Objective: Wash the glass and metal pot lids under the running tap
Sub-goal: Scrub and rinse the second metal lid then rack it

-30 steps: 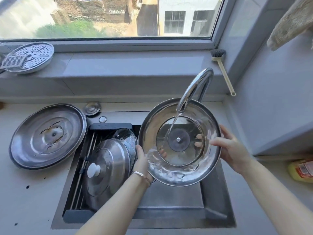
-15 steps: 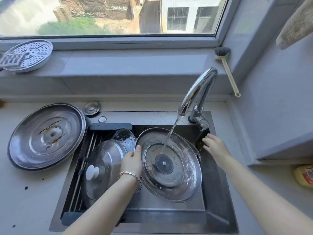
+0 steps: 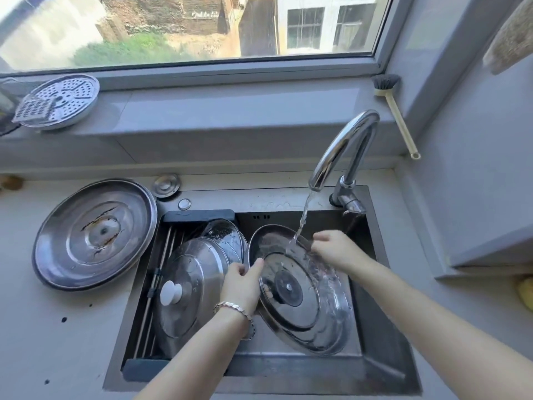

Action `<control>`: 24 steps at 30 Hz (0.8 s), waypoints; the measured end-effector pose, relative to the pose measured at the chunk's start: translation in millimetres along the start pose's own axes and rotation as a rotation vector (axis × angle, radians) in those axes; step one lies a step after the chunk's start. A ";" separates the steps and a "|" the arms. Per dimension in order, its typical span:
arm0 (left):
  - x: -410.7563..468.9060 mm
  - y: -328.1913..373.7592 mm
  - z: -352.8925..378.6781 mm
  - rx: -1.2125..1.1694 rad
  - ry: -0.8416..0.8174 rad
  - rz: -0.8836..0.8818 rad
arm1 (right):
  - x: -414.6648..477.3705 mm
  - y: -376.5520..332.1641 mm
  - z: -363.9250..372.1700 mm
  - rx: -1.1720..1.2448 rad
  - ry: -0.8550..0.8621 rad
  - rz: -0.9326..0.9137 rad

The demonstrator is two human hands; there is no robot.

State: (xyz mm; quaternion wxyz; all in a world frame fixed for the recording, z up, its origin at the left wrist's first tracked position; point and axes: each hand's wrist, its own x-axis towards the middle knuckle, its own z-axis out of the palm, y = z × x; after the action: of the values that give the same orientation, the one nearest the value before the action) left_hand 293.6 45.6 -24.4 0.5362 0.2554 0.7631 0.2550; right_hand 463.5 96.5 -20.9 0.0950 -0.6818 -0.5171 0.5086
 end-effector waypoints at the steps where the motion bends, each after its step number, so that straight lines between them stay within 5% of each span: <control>1: -3.4 2.3 1.6 -0.047 -0.033 -0.051 | -16.0 0.4 9.2 -0.088 -0.119 -0.072; 3: -8.9 7.4 5.5 -0.139 -0.067 -0.121 | -45.1 2.2 29.0 -0.216 -0.317 -0.150; 5: -14.3 13.2 9.1 -0.195 -0.082 -0.158 | -63.7 6.7 40.6 -0.234 -0.318 -0.211; 9: -24.4 22.8 16.4 -0.207 -0.073 -0.164 | -80.2 15.4 35.8 -0.147 -0.098 -0.299; 16: -50.6 44.9 17.5 -0.318 -0.198 -0.089 | -91.1 20.9 26.2 -0.330 0.293 -0.651; 19: -57.6 47.7 11.5 -0.338 -0.289 -0.005 | -87.9 19.9 15.5 0.040 0.459 -0.550; 24: -62.3 24.5 -7.4 -0.238 -0.225 0.089 | -63.2 45.6 0.2 0.711 0.534 -0.066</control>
State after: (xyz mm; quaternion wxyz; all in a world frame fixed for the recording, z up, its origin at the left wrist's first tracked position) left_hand 307.8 21.6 36.9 0.6328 0.2505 0.6508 0.3366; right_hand 494.3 25.3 -13.3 0.4698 -0.6975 -0.2890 0.4575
